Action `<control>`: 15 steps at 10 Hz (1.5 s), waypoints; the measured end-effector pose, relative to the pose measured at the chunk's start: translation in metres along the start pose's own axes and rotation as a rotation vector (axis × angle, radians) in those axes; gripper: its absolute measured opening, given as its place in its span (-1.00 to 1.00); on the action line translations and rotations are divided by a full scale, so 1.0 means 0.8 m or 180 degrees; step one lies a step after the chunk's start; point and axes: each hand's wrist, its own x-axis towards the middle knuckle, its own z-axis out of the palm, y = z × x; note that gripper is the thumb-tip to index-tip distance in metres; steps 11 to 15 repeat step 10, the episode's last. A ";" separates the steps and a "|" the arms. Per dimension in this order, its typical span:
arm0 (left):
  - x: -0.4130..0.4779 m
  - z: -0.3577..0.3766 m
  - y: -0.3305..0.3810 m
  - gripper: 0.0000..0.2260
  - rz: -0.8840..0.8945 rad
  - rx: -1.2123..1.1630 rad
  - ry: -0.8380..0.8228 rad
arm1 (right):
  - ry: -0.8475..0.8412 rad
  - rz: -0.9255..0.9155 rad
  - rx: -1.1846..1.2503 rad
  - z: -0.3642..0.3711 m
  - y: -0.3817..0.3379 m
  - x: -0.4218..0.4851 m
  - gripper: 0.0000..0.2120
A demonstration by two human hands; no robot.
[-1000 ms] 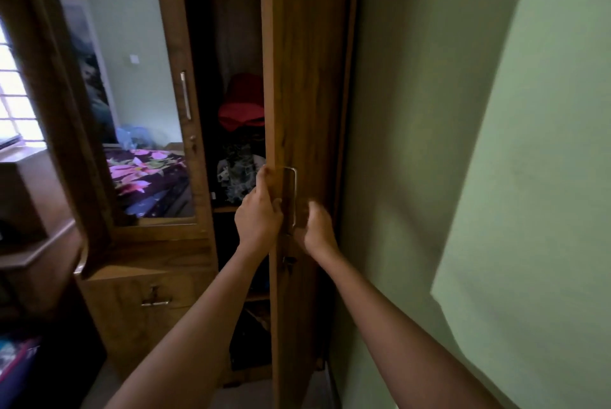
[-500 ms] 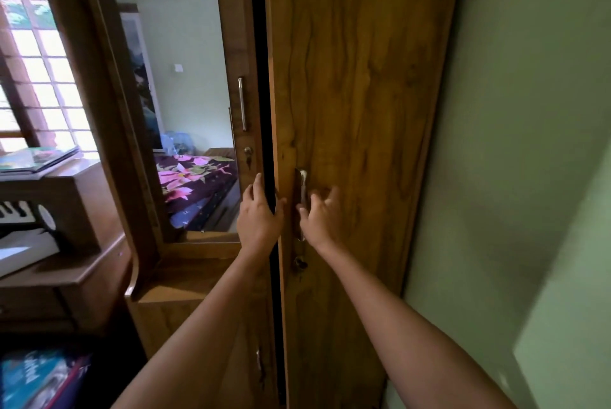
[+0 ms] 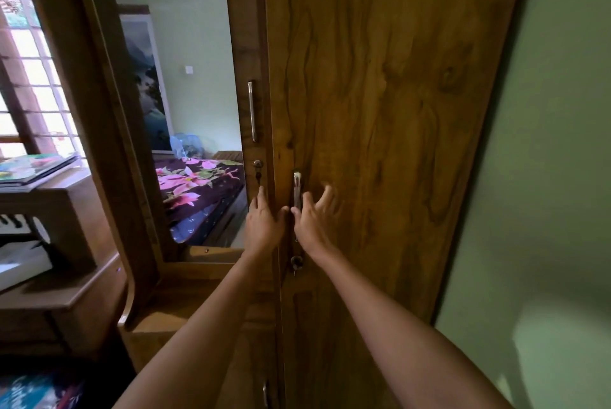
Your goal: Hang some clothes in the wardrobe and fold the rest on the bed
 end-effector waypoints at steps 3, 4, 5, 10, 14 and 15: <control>0.063 0.024 -0.014 -0.47 -0.0122 -0.0382 -0.0027 | 0.0350 -0.0145 -0.0050 0.036 0.003 0.034 -0.73; 0.062 0.030 -0.013 -0.47 -0.0172 -0.0319 0.0002 | 0.0476 -0.0160 0.0002 0.039 0.006 0.035 -0.75; 0.059 0.028 -0.007 -0.49 -0.0264 -0.0423 -0.0012 | 0.0428 -0.0268 -0.0071 0.041 0.011 0.032 -0.74; -0.034 0.011 -0.011 -0.81 0.0041 0.0876 -0.1586 | -0.2446 0.0166 -0.0952 -0.036 0.081 -0.012 -0.48; -0.034 0.011 -0.011 -0.81 0.0041 0.0876 -0.1586 | -0.2446 0.0166 -0.0952 -0.036 0.081 -0.012 -0.48; -0.034 0.011 -0.011 -0.81 0.0041 0.0876 -0.1586 | -0.2446 0.0166 -0.0952 -0.036 0.081 -0.012 -0.48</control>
